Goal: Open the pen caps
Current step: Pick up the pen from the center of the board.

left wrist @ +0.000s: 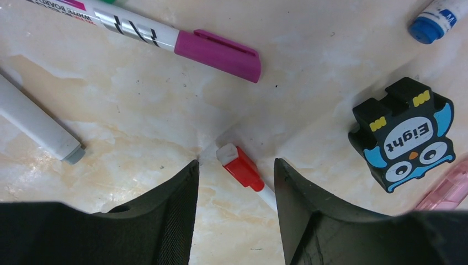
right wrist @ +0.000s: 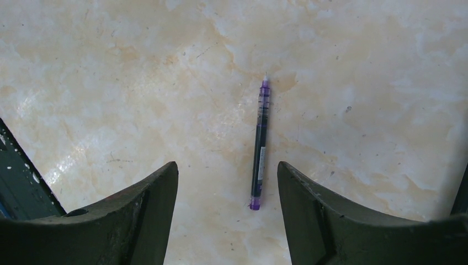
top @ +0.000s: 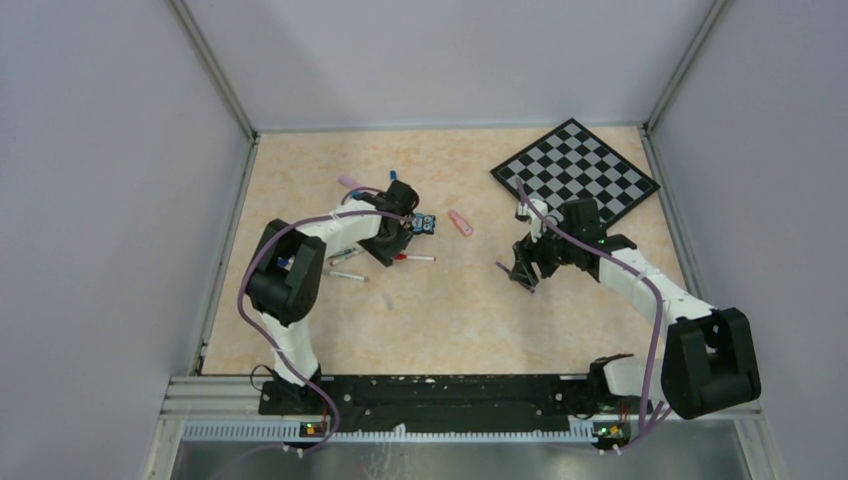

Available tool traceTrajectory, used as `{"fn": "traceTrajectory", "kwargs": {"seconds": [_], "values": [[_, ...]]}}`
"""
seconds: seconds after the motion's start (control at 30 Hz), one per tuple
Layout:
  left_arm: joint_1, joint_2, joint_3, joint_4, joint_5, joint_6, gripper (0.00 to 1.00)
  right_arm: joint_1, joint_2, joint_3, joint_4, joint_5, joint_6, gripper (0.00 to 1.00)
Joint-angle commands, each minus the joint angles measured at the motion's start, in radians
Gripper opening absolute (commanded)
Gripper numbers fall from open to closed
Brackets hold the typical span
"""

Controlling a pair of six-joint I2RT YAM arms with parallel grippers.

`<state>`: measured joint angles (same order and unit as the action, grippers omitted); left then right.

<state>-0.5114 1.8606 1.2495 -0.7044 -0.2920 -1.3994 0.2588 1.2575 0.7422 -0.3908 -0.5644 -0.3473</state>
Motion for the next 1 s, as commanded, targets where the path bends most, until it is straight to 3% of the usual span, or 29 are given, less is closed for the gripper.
{"fn": "traceTrajectory", "kwargs": {"seconds": [0.0,0.33,0.47,0.67,0.87,0.97], "values": [[0.012,0.033,0.057,-0.053,0.011,-0.019,0.55,-0.005,-0.031,0.043,0.012,0.0,-0.012,0.65],[0.03,0.118,0.113,-0.117,0.107,-0.019,0.35,-0.004,-0.037,0.043,0.01,-0.002,-0.01,0.65],[0.037,0.127,0.123,-0.133,0.097,-0.011,0.22,-0.005,-0.04,0.043,0.01,-0.005,-0.01,0.65],[0.039,0.084,0.123,-0.122,0.057,0.039,0.17,-0.005,-0.045,0.044,-0.001,-0.04,-0.021,0.65],[0.037,-0.043,0.081,-0.049,0.081,0.15,0.11,-0.005,-0.065,0.05,-0.042,-0.211,-0.067,0.66],[0.036,-0.15,-0.021,0.079,0.16,0.243,0.09,-0.004,-0.086,0.051,-0.07,-0.364,-0.1,0.67]]}}
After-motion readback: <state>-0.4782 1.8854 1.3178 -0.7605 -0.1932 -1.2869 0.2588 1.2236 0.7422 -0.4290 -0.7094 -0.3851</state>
